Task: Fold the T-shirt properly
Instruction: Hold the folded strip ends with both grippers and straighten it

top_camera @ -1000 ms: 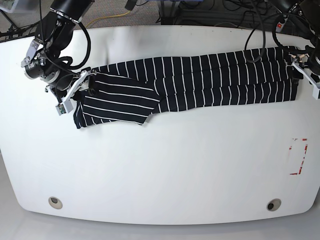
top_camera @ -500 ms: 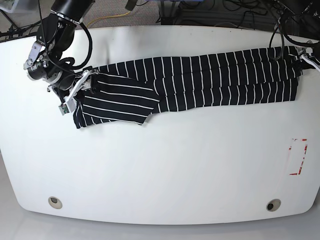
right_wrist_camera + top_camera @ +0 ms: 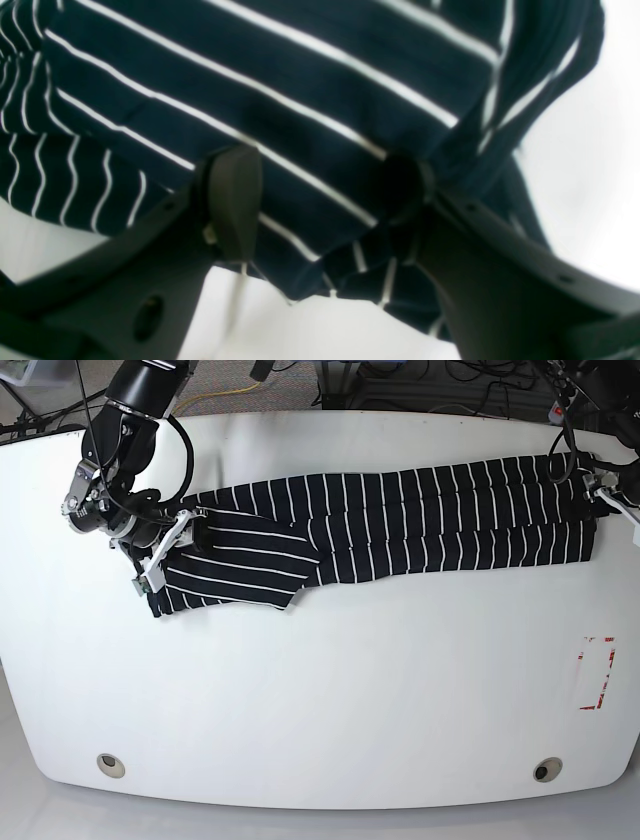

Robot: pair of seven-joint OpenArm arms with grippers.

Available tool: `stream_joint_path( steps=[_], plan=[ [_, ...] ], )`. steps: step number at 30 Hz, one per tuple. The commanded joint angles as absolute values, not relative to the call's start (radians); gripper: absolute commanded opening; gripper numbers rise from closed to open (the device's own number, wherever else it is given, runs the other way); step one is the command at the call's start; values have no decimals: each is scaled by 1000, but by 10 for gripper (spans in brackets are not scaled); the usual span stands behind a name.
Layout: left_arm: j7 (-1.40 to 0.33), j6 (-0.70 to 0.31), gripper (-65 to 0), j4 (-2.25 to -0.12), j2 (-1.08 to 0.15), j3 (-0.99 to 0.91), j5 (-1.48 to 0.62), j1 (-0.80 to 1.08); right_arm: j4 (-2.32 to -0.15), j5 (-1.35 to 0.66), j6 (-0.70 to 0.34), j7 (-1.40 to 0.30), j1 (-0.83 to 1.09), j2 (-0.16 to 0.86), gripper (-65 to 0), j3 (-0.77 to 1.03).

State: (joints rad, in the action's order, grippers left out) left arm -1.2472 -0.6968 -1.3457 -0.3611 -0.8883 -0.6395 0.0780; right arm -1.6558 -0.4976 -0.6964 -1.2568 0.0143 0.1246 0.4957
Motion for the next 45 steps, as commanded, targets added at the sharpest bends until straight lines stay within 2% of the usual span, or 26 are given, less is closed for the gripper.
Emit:
stream_joint_path(
  steps=[1,7,28,30,32,35,36,37,40,45],
  plan=[
    [-1230,-698,-164,-1362,-386,-892,-653,73,-1669,-516,-698,-1231,-2,136,-285,498],
    [-1228,-698,-163,-1359,-343,-891,-648,71,-1669,-516,-698,-1231,-1,136,-285,498],
    [-1184,-698,-175,-1362,-346,-765,-575,97,-1669,-516,-698,-1230,-2,133,-287,499],
    [-1184,-698,-225,-1363,-344,-760,-570,97,-1669,-515,-698,-1230,-2,131,-287,499],
    [-1184,-698,-369,-1363,-344,-757,-568,97,-1667,-513,-698,-1225,-2,133,-292,499],
    [-1184,-698,-576,-1365,-344,-757,-568,97,-1667,-513,-698,-1210,-1,134,-347,498],
    [-1184,-698,-614,-1365,-344,-757,-568,97,-1667,-513,-698,-1210,-1,134,-368,498],
    [-1184,-698,-636,-1365,-344,-757,-568,97,-1667,-513,-698,-1210,-1,134,-395,498],
    [-1184,-698,-636,-1382,-344,-760,-575,97,-1667,-473,-698,-1210,-2,131,-439,498],
    [-1184,-698,-639,-1552,-341,-757,-575,128,-1653,-326,-698,-1191,-10,107,-445,496]
  ],
)
